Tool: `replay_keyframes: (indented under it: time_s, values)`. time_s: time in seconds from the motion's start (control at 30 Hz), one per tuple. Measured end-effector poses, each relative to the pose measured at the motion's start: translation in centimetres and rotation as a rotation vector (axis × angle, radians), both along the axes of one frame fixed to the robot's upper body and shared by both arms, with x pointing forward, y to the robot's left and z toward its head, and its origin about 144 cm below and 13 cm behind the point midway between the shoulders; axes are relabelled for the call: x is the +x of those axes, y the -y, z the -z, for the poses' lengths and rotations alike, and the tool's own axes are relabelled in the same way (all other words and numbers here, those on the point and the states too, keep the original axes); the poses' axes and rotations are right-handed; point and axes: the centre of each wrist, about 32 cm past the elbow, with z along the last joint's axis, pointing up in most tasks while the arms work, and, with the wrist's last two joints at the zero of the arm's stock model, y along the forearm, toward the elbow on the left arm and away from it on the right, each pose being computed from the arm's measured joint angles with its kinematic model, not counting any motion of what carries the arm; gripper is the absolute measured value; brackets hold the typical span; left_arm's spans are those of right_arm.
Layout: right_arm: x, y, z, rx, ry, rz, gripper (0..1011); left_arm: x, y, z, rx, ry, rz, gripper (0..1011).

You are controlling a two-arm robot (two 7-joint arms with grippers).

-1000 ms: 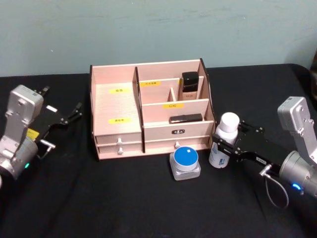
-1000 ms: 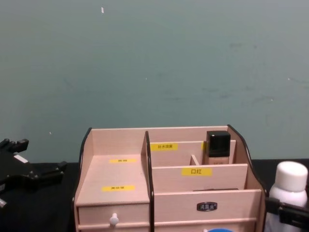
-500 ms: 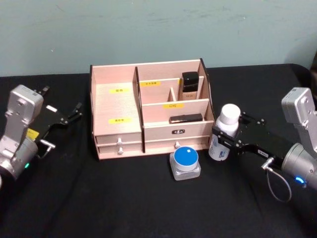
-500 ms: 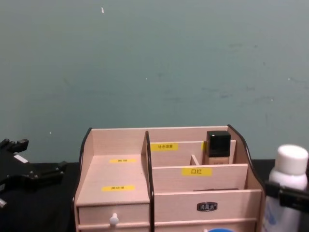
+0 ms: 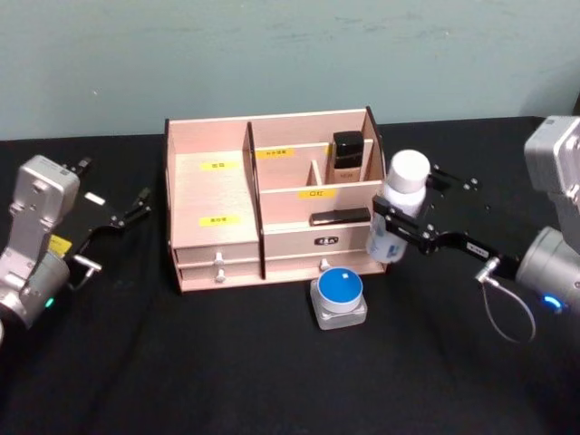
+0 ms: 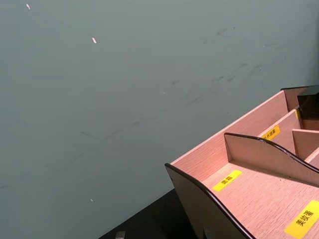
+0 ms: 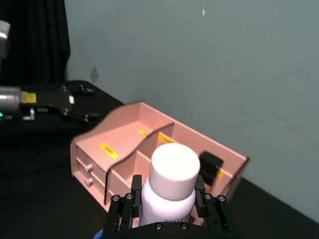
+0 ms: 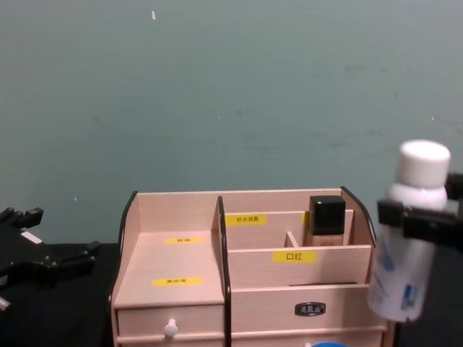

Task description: Pick up the facial cleanser and watermelon frost from the table and place them into the tiered storage box.

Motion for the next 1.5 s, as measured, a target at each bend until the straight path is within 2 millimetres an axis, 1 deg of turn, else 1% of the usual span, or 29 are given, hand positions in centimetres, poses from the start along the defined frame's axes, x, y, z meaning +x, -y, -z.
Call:
replay_keyframes:
  time_s: [0.2, 0.3, 0.43, 0.6, 0.63, 0.67, 0.7, 0.9, 1.3, 1.5]
  values:
    - [0.5, -1.1, -1.1, 0.01, 0.022, -0.031, 618, 0.0, 0.0, 0.0, 0.0, 0.0, 0.0, 1010]
    - [1.5, -2.2, -1.6, 0.012, 0.037, -0.046, 618, 0.0, 0.0, 0.0, 0.0, 0.0, 0.0, 1010]
    - [2.9, -3.6, -1.7, 0.012, 0.047, -0.06, 618, 0.0, 0.0, 0.0, 0.0, 0.0, 0.0, 1009]
    - [4.2, -5.0, -1.7, 0.011, 0.051, -0.07, 618, 0.0, 0.0, 0.0, 0.0, 0.0, 0.0, 1010]
    - [4.7, -5.4, -1.6, 0.008, 0.051, -0.07, 618, 0.0, 0.0, 0.0, 0.0, 0.0, 0.0, 1010]
    - [4.7, -5.4, -1.6, 0.008, 0.051, -0.07, 618, 0.0, 0.0, 0.0, 0.0, 0.0, 0.0, 1010]
    - [5.3, -5.8, -1.6, 0.008, 0.055, -0.069, 618, 0.0, 0.0, 0.0, 0.0, 0.0, 0.0, 1010]
    - [7.3, -7.3, -1.5, 0.01, 0.066, -0.061, 618, 0.0, 0.0, 0.0, 0.0, 0.0, 0.0, 1010]
    - [10.4, -8.8, -1.3, 0.01, 0.083, -0.031, 618, 0.0, 0.0, 0.0, 0.0, 0.0, 0.0, 1010]
    - [11.4, -9.2, -1.1, 0.009, 0.083, -0.024, 618, 0.0, 0.0, 0.0, 0.0, 0.0, 0.0, 1010]
